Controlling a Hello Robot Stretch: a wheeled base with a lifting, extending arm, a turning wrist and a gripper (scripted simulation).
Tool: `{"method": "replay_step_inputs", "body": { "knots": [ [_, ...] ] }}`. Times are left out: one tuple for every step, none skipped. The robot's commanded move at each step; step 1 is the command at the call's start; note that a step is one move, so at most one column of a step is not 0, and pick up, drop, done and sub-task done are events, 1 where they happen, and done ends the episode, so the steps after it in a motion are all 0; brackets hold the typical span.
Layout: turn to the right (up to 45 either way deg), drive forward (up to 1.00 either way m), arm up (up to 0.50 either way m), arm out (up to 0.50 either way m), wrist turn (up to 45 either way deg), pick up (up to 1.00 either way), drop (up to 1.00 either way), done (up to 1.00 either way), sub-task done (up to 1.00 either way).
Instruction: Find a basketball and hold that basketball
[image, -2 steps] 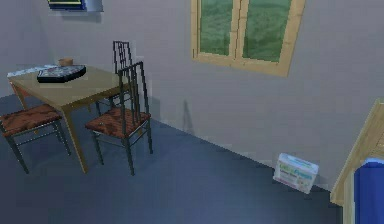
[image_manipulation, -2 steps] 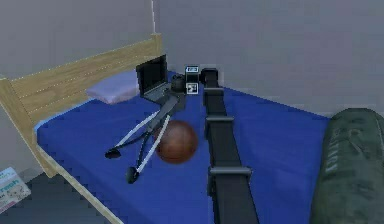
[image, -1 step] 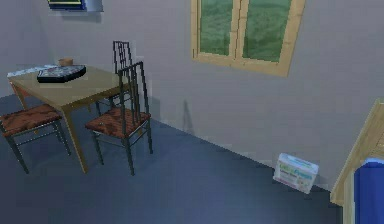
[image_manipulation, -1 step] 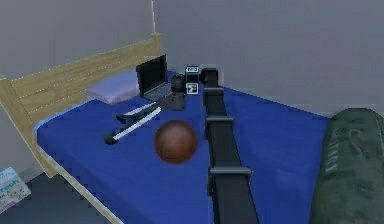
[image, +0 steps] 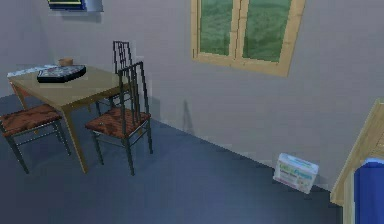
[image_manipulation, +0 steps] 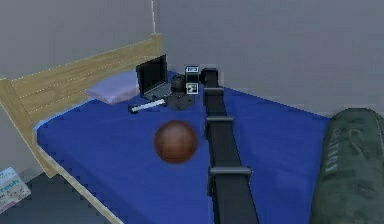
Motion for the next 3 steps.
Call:
{"method": "replay_step_inputs", "body": {
  "knots": [
    [0.0, 0.00, 0.00, 0.00, 30.0, 0.00, 0.00, 0.00, 0.00],
    [0.0, 0.00, -0.30, 0.00, 0.0, 0.00, 0.00, 0.00, 0.00],
    [0.0, 0.00, 0.00, 0.00, 0.0, 1.00, 0.00, 0.00, 0.00]
  ]
}}
